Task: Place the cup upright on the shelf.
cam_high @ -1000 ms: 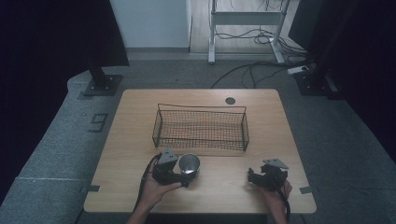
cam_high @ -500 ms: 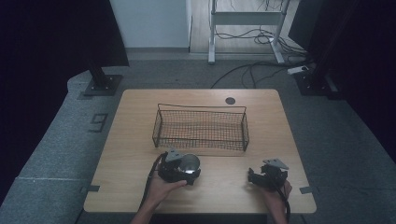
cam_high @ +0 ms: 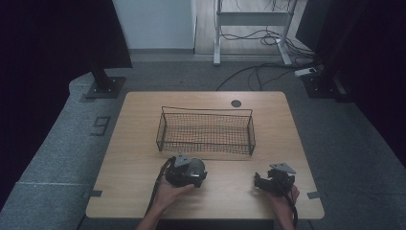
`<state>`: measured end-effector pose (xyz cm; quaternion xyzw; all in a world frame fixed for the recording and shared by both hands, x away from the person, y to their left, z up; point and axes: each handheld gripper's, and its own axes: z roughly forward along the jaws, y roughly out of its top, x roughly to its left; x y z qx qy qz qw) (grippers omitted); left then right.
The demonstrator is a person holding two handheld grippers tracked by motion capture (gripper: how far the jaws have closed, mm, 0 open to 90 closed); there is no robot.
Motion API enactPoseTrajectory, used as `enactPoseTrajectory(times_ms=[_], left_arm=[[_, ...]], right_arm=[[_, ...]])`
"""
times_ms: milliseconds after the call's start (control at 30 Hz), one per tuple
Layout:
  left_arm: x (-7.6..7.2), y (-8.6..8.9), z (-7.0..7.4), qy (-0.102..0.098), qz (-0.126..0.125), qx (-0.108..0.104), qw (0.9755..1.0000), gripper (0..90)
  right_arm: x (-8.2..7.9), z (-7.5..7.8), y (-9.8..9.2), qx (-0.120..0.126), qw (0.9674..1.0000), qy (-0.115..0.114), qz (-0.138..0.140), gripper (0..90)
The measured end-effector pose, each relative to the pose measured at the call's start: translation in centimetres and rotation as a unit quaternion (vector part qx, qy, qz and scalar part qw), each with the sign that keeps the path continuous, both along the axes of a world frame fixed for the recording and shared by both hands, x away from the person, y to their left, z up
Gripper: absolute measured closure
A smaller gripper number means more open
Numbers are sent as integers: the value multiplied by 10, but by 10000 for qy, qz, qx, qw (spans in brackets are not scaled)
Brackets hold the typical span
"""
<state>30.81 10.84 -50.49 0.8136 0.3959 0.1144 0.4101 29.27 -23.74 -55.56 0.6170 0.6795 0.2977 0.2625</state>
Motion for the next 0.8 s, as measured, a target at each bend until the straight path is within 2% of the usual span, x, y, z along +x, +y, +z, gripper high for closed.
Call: enactPoseTrajectory(times_ms=[167,400,800], left_arm=[[-1,2,1,-14,-54,-14,10000,140],[-5,7,10,-69,-194,-192,9996,141],[-6,22,27,-112,-179,-408,9989,141]], right_arm=[[0,0,0,7,10000,6,-4,71],[0,0,0,8,10000,11,10,70],[0,0,0,15,10000,14,5,72]])
